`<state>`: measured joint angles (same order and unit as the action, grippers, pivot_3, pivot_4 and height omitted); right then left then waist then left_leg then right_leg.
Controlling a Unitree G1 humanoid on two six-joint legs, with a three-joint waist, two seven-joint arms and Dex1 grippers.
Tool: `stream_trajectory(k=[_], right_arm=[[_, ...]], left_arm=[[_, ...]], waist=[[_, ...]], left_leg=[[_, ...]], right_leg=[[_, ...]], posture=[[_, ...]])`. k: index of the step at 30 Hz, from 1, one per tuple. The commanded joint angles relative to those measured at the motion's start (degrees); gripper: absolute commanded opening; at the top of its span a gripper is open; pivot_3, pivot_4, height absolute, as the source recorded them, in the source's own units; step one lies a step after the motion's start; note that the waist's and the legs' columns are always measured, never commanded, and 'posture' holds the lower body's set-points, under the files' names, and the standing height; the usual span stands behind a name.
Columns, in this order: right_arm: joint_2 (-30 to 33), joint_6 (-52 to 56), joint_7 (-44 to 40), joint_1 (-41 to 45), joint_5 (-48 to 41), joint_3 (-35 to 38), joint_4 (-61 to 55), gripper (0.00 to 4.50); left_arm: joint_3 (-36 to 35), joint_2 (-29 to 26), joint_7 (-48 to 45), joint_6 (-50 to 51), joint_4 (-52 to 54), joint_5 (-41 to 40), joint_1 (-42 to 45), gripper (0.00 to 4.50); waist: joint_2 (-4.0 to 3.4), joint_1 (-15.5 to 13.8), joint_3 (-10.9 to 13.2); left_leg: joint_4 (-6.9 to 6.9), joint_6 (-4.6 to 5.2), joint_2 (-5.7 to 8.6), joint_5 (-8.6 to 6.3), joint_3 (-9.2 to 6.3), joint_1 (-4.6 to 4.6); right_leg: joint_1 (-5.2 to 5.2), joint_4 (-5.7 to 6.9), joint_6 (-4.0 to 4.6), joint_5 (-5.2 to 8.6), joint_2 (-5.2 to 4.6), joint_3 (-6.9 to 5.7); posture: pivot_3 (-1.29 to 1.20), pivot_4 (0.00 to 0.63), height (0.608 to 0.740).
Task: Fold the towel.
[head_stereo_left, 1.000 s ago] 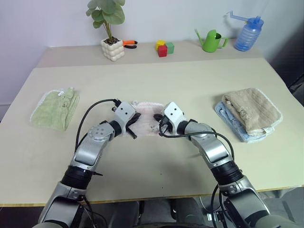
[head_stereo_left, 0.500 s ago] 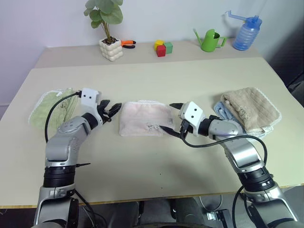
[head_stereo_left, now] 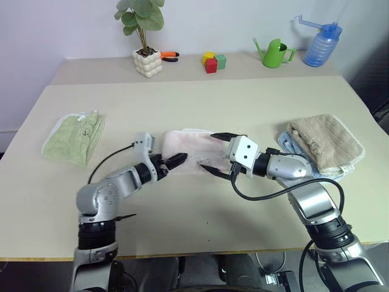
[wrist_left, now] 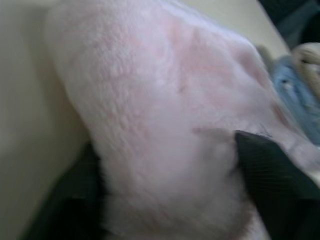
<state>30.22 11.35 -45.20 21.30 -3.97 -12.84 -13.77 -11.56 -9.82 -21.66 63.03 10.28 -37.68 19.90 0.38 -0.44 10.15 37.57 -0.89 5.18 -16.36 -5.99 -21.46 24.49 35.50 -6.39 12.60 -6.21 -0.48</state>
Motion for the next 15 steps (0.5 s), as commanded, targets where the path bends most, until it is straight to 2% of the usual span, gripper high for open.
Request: stream_trajectory(k=[1, 4, 11, 15], right_arm=[[0.2, -1.2, 0.9, 0.9, 0.1, 2.0, -1.6, 4.50], [0.4, -1.0, 1.0, 0.6, 0.1, 2.2, -2.3, 4.50], [0.1, -0.8, 1.6, 0.7, -0.5, 2.9, -3.0, 4.50], [-0.1, -1.4, 1.7, 0.7, -0.4, 3.0, -1.9, 4.50]], left_arm=[[-0.8, 0.7, 1.3, -0.1, 0.8, -1.5, 0.4, 1.60], [-1.2, 1.3, 1.4, -1.2, 0.8, -2.0, 0.6, 0.06], [-9.1, 2.6, 5.1, -14.0, -1.5, -1.6, 5.9, 0.02], [-20.8, -0.1, 13.9, -26.7, -5.9, -1.4, 14.7, 0.02]], waist=[[0.00, 0.0, 0.0], [0.00, -0.2, 0.0], [0.01, -0.3, 0.0], [0.07, -0.1, 0.0]], left_leg=[[0.00, 0.00, -0.01, 0.00, 0.00, 0.00], [0.00, 0.00, -0.01, 0.00, 0.00, 0.00], [0.07, -0.01, -0.01, 0.00, 0.00, -0.02], [0.12, -0.02, -0.06, 0.00, -0.01, -0.06]], right_leg=[[0.00, 0.00, 0.00, 0.00, 0.01, 0.00], [0.00, 0.00, 0.00, 0.00, 0.01, 0.00], [0.00, 0.00, 0.01, 0.00, 0.01, 0.00], [0.02, -0.01, 0.02, -0.01, 0.07, -0.01]], posture=[[0.00, 0.150, 0.732], [0.00, 0.150, 0.732], [0.00, 0.150, 0.732], [0.00, 0.150, 0.732]])
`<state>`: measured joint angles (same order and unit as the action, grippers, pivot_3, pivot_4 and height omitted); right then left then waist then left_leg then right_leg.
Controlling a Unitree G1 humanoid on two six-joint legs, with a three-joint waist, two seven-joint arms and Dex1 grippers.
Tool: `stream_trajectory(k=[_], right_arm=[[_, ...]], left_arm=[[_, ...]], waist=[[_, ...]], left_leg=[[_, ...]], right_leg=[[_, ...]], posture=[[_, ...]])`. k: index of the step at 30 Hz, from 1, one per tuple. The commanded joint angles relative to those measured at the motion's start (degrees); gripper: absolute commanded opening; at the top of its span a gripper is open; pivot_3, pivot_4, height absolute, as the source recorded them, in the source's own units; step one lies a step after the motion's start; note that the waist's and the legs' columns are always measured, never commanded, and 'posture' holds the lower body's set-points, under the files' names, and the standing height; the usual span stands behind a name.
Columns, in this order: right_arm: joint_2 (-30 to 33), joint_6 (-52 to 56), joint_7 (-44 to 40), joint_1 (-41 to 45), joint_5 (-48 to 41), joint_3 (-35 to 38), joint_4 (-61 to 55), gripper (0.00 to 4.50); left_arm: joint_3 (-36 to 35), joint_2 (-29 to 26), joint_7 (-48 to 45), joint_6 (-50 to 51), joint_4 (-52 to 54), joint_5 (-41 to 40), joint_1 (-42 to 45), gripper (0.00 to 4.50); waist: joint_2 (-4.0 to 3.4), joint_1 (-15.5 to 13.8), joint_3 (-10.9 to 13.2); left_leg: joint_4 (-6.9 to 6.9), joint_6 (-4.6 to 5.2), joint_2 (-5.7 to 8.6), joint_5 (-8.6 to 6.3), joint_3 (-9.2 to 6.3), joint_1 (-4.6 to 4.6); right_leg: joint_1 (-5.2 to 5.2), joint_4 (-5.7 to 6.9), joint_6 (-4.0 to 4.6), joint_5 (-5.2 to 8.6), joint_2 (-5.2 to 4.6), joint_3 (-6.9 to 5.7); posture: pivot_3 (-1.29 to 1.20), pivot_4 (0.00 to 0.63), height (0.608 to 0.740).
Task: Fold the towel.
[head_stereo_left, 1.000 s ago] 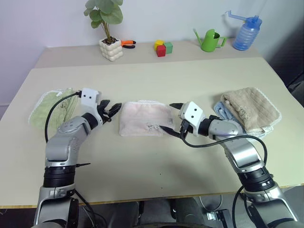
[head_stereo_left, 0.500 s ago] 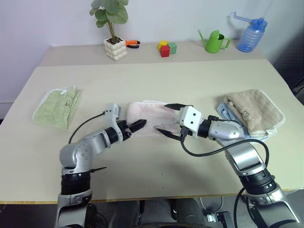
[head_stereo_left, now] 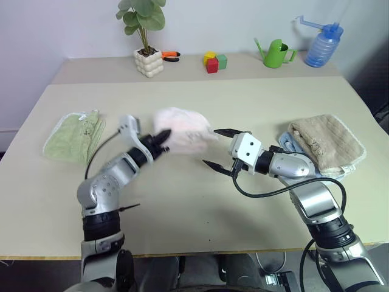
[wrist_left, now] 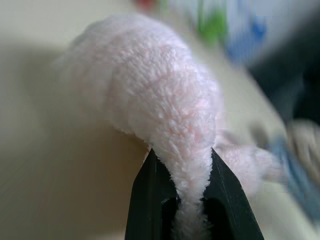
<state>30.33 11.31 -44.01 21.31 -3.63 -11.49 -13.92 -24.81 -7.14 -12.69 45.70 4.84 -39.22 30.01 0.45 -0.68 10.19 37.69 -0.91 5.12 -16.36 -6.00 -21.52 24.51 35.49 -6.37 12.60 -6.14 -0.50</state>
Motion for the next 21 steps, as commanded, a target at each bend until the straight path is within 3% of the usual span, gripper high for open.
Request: stream_trajectory(k=[1, 5, 8, 14, 17, 21], right_arm=[[-0.2, -1.5, 0.5, 0.5, -0.6, 1.5, -1.6, 4.50], [-0.6, -2.2, 0.5, 0.0, -0.3, 0.8, -1.1, 4.50], [-0.8, -2.7, 0.2, 0.0, -0.3, 0.4, -0.5, 4.50], [-0.9, -4.7, -0.8, 0.6, -0.4, 0.0, 1.9, 4.50], [-1.6, -6.0, -1.5, 1.8, -0.3, -1.0, 3.8, 4.50], [-2.4, -7.4, -2.5, 3.4, -0.3, -1.3, 6.2, 4.50]], left_arm=[[-9.8, -4.0, 7.4, -12.4, -1.4, 1.1, 6.0, 0.02], [-16.6, -6.5, 15.2, -20.3, -3.0, 1.7, 7.7, 0.02], [-18.3, -6.7, 18.7, -21.1, -1.8, 2.0, 3.8, 0.02], [-17.8, 0.0, 25.7, -19.6, 5.6, -0.5, -7.3, 0.02], [-16.1, 3.6, 27.6, -19.5, 9.8, -1.2, -11.7, 1.06], [-15.6, 4.6, 30.2, -20.4, 11.8, -0.8, -13.7, 3.09]], waist=[[0.00, 0.2, 0.0], [0.00, 0.3, 0.0], [0.01, 0.0, 0.0], [0.25, -0.2, -0.1], [0.31, 0.0, -0.1], [0.31, 0.0, -0.1]], left_leg=[[0.01, 0.00, -0.01, 0.00, 0.00, 0.01], [-0.01, -0.02, 0.01, -0.04, -0.01, 0.03], [0.02, 0.00, 0.04, -0.05, -0.01, 0.01], [0.26, 0.04, 0.06, -0.08, -0.11, -0.03], [0.30, 0.04, 0.04, -0.08, -0.11, -0.03], [0.29, 0.03, -0.01, -0.08, -0.11, -0.02]], right_leg=[[0.00, 0.00, 0.00, 0.00, 0.01, 0.01], [0.04, -0.03, 0.00, 0.00, 0.04, 0.07], [0.02, -0.06, -0.05, -0.03, 0.02, 0.08], [-0.09, -0.04, -0.12, -0.08, 0.04, 0.08], [-0.10, -0.03, -0.11, -0.09, 0.06, 0.08], [-0.10, -0.02, -0.08, -0.11, 0.14, 0.08]], posture=[[0.00, 0.150, 0.732], [0.00, 0.150, 0.732], [0.00, 0.150, 0.732], [0.00, 0.150, 0.732], [0.00, 0.150, 0.732], [0.00, 0.150, 0.732]])
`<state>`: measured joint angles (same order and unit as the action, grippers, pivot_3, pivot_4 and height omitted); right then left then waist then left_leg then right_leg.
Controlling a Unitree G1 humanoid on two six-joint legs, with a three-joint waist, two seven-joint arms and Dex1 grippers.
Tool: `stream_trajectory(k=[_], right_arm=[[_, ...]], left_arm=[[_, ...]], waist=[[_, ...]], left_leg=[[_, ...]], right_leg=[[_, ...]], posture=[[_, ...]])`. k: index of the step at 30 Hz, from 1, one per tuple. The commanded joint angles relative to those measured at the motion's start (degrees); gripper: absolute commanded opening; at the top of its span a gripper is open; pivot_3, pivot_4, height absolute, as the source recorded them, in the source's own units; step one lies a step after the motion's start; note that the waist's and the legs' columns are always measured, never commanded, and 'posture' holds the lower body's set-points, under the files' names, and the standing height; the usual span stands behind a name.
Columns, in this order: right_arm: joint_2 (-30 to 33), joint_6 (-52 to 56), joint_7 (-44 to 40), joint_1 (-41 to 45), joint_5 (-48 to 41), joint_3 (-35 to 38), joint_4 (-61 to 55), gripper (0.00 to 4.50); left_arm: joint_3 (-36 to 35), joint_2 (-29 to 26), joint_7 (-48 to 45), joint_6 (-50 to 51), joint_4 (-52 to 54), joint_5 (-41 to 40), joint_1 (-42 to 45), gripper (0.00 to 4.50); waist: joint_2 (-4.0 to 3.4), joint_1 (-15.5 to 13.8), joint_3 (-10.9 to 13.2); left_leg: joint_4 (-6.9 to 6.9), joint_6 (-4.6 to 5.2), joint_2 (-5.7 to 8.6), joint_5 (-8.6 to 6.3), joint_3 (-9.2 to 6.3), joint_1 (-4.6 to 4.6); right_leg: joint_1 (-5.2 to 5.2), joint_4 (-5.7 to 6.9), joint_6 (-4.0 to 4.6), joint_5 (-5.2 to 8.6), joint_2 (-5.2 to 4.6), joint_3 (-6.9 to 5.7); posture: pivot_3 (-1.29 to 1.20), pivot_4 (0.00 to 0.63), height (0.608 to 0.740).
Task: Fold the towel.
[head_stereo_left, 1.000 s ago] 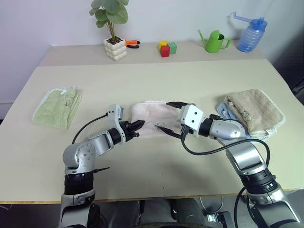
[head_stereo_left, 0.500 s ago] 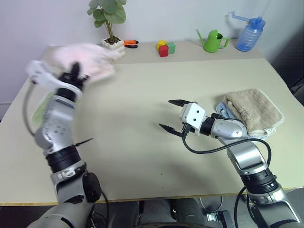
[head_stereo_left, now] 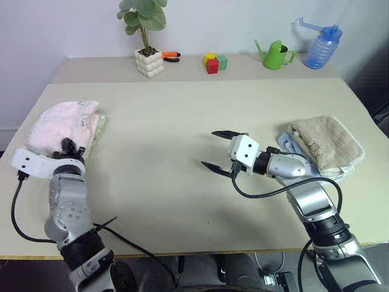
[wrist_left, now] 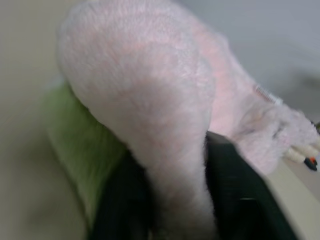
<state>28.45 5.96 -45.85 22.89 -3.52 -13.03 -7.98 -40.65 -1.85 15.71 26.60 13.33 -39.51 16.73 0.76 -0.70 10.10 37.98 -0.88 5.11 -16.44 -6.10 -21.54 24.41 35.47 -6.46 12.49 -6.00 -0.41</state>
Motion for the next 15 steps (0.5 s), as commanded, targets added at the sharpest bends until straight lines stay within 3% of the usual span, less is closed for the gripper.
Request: stream_trajectory(k=[1, 3, 6, 12, 15], right_arm=[[-0.7, -2.3, -0.8, 2.2, -0.3, 0.1, 0.8, 4.50], [-1.1, -3.1, -1.2, 2.9, -0.3, 0.0, 2.1, 4.50], [-1.4, -3.2, -0.8, 4.3, 0.8, -0.3, 4.1, 4.50], [-0.9, -2.0, 0.0, 5.1, -0.8, 3.2, 6.3, 4.50], [-0.1, -1.1, 1.7, 4.6, -1.5, 6.4, 8.2, 4.50]], left_arm=[[-0.2, -1.0, 2.6, -1.5, 3.2, -0.4, -0.8, 3.59], [-1.1, -1.2, 4.2, -2.2, 3.6, -0.1, -1.7, 4.44], [-2.9, -4.1, 3.3, -5.3, 5.4, 0.7, -3.2, 4.44], [4.4, -11.9, -2.1, -5.6, 9.1, 6.8, -4.6, 4.44], [16.1, -20.3, -15.8, -4.2, 11.6, 9.6, -5.7, 4.44]], waist=[[0.00, 0.0, 0.0], [0.00, 0.0, 0.0], [0.00, 0.2, 0.0], [0.01, -0.2, 0.0], [0.03, -0.3, 0.0]], left_leg=[[0.00, 0.00, 0.00, 0.00, 0.00, 0.00], [0.00, 0.00, 0.00, 0.00, 0.01, 0.01], [-0.02, 0.00, 0.00, 0.00, 0.01, 0.00], [0.00, -0.02, 0.01, -0.02, -0.01, 0.00], [0.01, -0.01, 0.04, -0.02, -0.02, 0.00]], right_leg=[[0.00, 0.00, 0.00, 0.00, 0.00, 0.00], [0.00, -0.01, 0.00, 0.00, 0.00, 0.00], [0.01, -0.02, 0.01, 0.00, 0.01, 0.00], [-0.02, -0.04, 0.03, -0.01, 0.02, 0.02], [-0.05, -0.04, 0.03, -0.01, 0.01, 0.01]], posture=[[0.00, 0.150, 0.732], [0.00, 0.150, 0.732], [0.00, 0.150, 0.732], [0.00, 0.150, 0.732], [0.00, 0.150, 0.732]])
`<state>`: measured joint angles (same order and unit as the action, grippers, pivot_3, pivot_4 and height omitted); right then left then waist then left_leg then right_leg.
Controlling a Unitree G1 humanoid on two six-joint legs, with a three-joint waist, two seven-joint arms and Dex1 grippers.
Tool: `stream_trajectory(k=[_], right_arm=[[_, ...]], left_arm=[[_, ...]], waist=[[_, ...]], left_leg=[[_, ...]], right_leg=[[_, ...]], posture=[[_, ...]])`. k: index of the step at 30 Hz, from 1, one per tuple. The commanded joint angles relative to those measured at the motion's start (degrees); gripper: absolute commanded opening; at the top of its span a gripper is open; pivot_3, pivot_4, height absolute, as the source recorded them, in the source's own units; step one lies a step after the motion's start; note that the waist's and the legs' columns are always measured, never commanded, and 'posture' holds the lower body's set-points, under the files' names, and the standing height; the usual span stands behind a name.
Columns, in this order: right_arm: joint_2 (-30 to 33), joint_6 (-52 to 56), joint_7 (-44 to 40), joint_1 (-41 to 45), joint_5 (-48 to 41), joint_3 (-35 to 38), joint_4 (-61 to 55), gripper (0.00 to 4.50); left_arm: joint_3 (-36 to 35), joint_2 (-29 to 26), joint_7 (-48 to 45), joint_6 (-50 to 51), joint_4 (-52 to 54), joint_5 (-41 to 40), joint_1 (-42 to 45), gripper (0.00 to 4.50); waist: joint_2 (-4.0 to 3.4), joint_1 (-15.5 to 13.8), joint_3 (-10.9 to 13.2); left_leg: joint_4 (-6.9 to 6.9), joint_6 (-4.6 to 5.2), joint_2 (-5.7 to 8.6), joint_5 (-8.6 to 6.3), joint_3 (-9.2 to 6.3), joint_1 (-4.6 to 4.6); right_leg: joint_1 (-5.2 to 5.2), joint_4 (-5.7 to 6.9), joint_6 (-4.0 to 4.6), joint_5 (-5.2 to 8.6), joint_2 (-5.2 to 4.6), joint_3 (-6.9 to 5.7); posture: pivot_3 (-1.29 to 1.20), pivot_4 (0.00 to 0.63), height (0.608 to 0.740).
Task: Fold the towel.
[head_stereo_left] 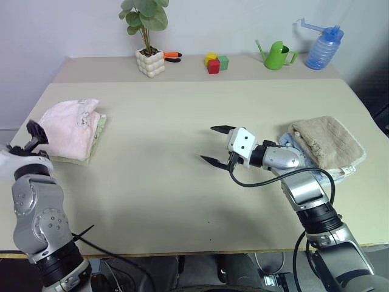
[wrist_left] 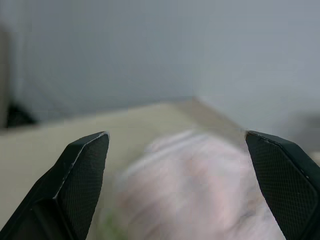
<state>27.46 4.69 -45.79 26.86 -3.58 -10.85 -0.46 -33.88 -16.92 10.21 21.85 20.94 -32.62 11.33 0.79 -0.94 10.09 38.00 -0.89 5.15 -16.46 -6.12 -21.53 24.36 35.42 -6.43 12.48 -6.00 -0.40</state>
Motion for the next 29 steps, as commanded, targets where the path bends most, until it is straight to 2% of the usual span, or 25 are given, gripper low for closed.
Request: stream_trajectory(k=[1, 4, 8, 11, 19, 29], right_arm=[[1.3, 0.2, 1.9, 0.8, -1.6, 5.2, 1.4, 4.50], [2.2, 1.2, 3.1, 0.7, -1.8, 7.6, 2.4, 4.50], [3.9, 6.3, 4.2, -1.6, -3.8, 11.6, 1.7, 4.50], [5.3, 9.5, 4.0, -3.8, -6.1, 14.6, 1.3, 4.50], [7.1, 12.0, 1.9, -3.9, -7.4, 15.3, 4.0, 4.50], [6.3, 8.8, -1.5, 6.5, -5.6, 11.3, 15.2, 4.50]], left_arm=[[13.2, -7.7, -13.3, 1.2, 4.3, 4.2, -0.6, 4.44], [21.9, -12.8, -20.4, 0.9, 3.7, 8.9, -2.1, 4.44], [25.0, -11.3, -23.1, -0.8, -1.1, 10.9, -1.9, 4.44], [30.0, -12.3, -25.8, -1.6, -2.9, 15.7, -2.1, 4.44], [31.8, -9.1, -26.5, -3.4, -4.8, 19.9, -1.9, 4.44], [32.4, -3.2, -22.5, -5.1, -1.7, 24.4, -7.1, 4.44]], waist=[[0.00, 0.1, 0.0], [-0.16, 0.5, 0.0], [-0.23, 1.3, 0.0], [-0.23, 1.4, 0.0], [-0.24, 1.5, 0.0], [-0.25, 1.5, 0.0]], left_leg=[[-0.01, 0.00, 0.00, 0.00, -0.01, 0.00], [-0.05, 0.04, 0.00, -0.02, 0.06, 0.03], [-0.32, 0.05, -0.06, -0.03, 0.10, 0.07], [-0.40, 0.08, -0.07, -0.04, 0.06, 0.07], [-0.39, 0.31, -0.06, -0.17, 0.07, 0.07], [-0.34, 0.31, -0.04, -0.17, 0.08, 0.06]], right_leg=[[0.00, 0.01, 0.00, 0.00, 0.00, 0.00], [0.02, -0.01, 0.01, 0.00, 0.01, 0.06], [0.21, -0.02, 0.02, 0.01, 0.08, 0.22], [0.22, -0.03, 0.03, 0.01, 0.09, 0.21], [0.21, -0.06, 0.03, -0.01, 0.07, 0.21], [0.20, -0.07, 0.03, -0.01, 0.05, 0.21]], posture=[[0.00, 0.150, 0.732], [0.00, 0.150, 0.732], [0.00, 0.150, 0.732], [0.00, 0.150, 0.732], [0.00, 0.150, 0.732], [0.00, 0.150, 0.732]])
